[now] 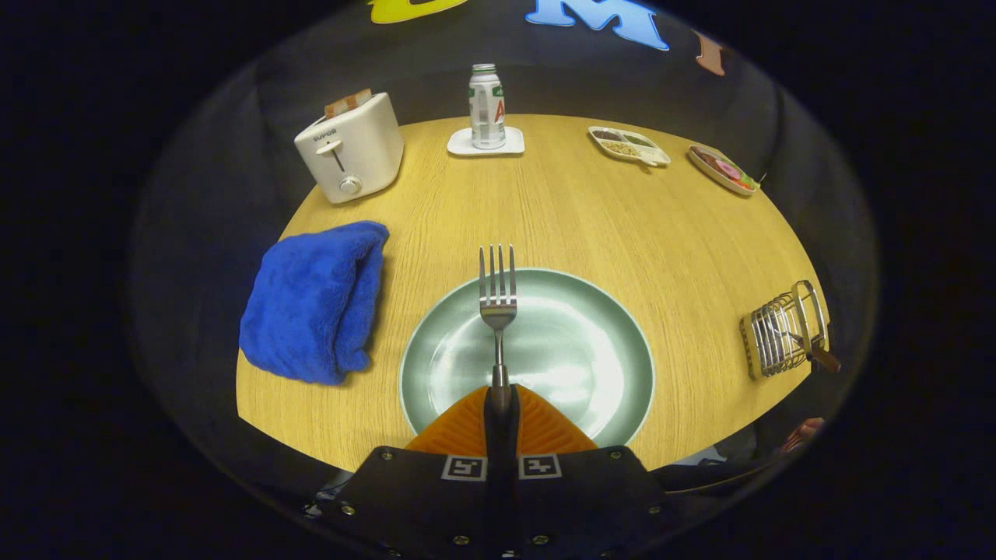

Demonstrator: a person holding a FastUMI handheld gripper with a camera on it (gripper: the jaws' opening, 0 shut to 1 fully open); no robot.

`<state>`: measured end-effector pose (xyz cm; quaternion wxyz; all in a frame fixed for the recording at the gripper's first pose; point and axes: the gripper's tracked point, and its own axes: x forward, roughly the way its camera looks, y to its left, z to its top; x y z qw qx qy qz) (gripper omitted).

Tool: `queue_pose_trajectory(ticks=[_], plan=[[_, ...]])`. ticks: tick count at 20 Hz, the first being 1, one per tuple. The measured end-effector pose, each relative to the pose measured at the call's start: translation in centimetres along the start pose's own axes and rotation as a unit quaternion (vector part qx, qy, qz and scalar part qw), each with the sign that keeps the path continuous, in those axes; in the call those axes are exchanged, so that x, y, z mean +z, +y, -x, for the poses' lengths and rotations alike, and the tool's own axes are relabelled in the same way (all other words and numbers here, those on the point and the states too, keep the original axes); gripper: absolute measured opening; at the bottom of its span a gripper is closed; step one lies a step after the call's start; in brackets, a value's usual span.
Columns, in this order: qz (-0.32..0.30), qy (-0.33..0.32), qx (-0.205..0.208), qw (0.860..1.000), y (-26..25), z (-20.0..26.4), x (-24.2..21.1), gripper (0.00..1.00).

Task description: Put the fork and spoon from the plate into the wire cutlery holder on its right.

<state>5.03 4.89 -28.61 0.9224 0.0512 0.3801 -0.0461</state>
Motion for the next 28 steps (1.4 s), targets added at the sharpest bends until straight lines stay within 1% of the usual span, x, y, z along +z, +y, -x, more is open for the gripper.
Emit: queue_pose_trajectory(ticks=[7,14,20,25,28], plan=[[-0.04,-0.036,-0.042,0.998,-5.0,2.7,3.4,0.01],[-0.106,-0.051,-0.106,0.987,-12.0,5.0,4.7,0.0],[-0.164,-0.041,-0.158,0.973,-18.0,6.3,3.4,0.01],[-0.218,-0.022,-0.183,0.958,-21.2,6.6,1.5,0.01],[-0.244,-0.012,-0.189,0.951,-22.1,6.9,0.7,0.0]])
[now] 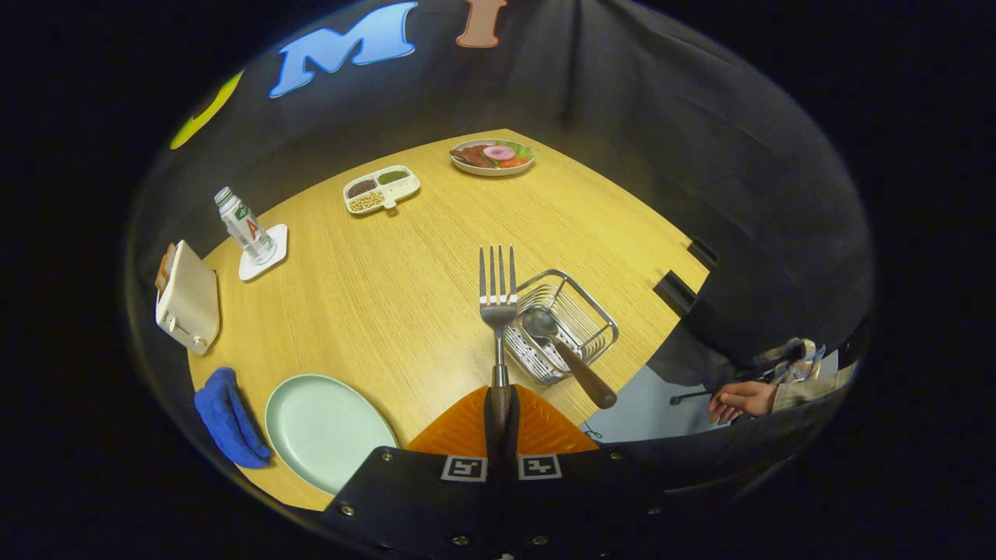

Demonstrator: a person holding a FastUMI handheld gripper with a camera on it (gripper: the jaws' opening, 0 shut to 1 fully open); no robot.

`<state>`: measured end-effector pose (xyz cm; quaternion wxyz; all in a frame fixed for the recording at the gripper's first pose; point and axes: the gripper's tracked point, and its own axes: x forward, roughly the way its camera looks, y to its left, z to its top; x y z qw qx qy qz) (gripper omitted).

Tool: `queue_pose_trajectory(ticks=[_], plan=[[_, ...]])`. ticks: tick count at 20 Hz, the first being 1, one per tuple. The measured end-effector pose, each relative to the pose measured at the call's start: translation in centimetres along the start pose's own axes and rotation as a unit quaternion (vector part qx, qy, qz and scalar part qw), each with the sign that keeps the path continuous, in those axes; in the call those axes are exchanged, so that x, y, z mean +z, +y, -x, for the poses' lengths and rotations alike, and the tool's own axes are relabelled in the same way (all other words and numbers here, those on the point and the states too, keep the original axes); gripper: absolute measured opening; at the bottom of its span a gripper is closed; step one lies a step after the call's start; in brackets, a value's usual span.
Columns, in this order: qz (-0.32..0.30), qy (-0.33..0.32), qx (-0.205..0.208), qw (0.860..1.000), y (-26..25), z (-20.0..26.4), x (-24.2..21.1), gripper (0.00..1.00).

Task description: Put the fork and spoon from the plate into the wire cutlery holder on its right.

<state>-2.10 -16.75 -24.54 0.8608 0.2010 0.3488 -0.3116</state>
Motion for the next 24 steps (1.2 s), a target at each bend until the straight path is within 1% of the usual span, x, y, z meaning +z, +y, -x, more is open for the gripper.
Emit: queue_pose_trajectory(ticks=[3,6,10,14,15,18,19,21,24], plan=[[-0.02,0.015,-0.006,1.0,-1.0,-0.3,-0.3,0.01],[-0.028,0.044,-0.01,0.999,-1.8,-0.5,-1.0,0.01],[-0.034,0.066,-0.012,0.997,-2.8,-0.9,-1.2,0.01],[-0.025,0.075,-0.007,0.997,-3.1,-1.1,-0.9,0.01],[-0.021,0.078,-0.007,0.997,-3.1,-1.2,-0.8,0.03],[-0.012,0.079,-0.004,0.997,-3.1,-1.1,-0.4,0.03],[-0.009,0.082,-0.004,0.997,-3.1,-1.1,-0.4,0.07],[-0.005,0.081,-0.007,0.997,-3.4,-1.1,-0.1,0.11],[-0.002,0.063,-0.012,0.998,-3.9,-0.7,1.0,0.11]])
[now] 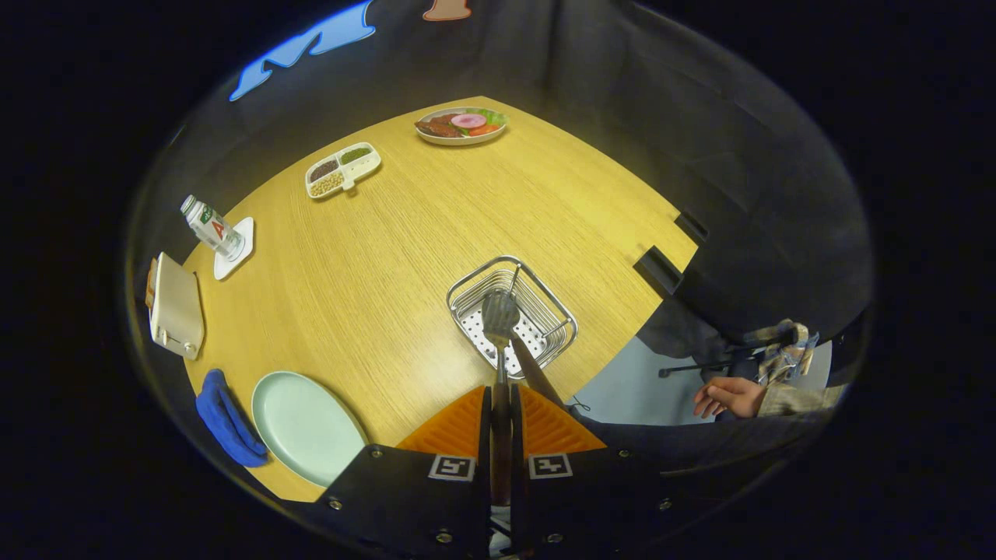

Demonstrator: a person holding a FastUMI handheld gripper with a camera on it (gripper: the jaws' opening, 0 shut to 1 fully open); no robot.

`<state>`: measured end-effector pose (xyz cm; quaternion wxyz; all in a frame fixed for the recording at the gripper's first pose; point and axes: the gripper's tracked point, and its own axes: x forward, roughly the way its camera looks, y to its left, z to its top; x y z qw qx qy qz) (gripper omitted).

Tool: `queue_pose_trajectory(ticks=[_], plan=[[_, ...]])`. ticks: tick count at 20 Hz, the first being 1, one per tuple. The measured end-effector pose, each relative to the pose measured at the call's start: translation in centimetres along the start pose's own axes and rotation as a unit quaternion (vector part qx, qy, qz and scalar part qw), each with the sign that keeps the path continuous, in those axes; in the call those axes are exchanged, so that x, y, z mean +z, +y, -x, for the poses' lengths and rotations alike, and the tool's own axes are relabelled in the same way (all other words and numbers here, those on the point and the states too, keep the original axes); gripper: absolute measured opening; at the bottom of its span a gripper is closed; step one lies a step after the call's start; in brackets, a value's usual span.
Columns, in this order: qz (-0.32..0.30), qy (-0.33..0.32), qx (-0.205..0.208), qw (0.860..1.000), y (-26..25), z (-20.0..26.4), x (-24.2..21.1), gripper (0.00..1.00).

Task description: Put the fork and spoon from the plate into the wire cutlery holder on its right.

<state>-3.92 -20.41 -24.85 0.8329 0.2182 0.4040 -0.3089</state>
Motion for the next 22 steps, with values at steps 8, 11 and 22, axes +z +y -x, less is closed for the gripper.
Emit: queue_pose_trajectory(ticks=[8,11,22], plan=[[0.028,-0.046,-0.002,0.999,-0.5,1.6,1.6,0.92],[0.039,-0.064,0.006,0.997,0.0,2.1,2.0,0.92],[0.068,-0.286,0.089,0.952,3.6,9.7,9.7,0.92]])
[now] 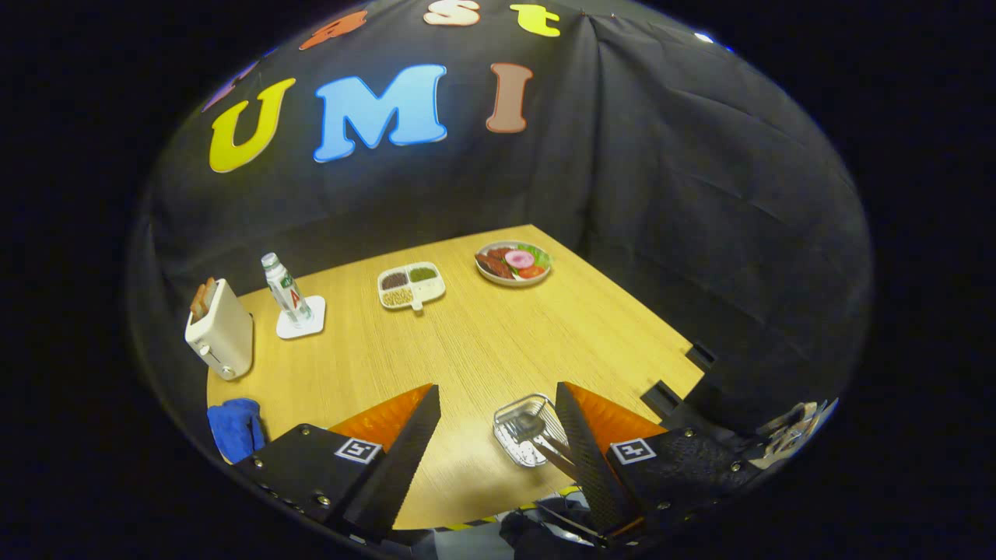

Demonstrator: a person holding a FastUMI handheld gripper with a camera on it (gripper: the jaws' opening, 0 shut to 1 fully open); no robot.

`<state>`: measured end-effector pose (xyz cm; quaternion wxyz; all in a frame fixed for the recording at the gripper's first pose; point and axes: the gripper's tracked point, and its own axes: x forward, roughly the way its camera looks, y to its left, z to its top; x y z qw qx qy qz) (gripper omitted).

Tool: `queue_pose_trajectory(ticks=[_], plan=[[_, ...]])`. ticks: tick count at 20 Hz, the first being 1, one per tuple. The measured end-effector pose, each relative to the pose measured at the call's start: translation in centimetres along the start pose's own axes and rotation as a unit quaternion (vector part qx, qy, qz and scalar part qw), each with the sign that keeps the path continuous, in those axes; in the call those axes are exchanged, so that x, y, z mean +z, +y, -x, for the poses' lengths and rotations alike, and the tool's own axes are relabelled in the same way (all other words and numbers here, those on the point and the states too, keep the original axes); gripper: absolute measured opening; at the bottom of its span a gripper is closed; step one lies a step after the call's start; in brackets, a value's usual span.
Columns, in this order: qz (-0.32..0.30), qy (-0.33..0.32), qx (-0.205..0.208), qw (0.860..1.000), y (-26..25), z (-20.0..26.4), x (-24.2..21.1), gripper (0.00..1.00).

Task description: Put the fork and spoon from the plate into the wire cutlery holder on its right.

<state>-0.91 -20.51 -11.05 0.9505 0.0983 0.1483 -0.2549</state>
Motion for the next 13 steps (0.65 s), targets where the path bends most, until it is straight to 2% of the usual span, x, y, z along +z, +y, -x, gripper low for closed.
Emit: queue_pose_trajectory(ticks=[6,13], plan=[[0.012,-0.127,0.073,0.989,3.3,3.7,6.0,0.92],[0.049,-0.238,0.15,0.958,7.5,8.1,10.1,0.92]])
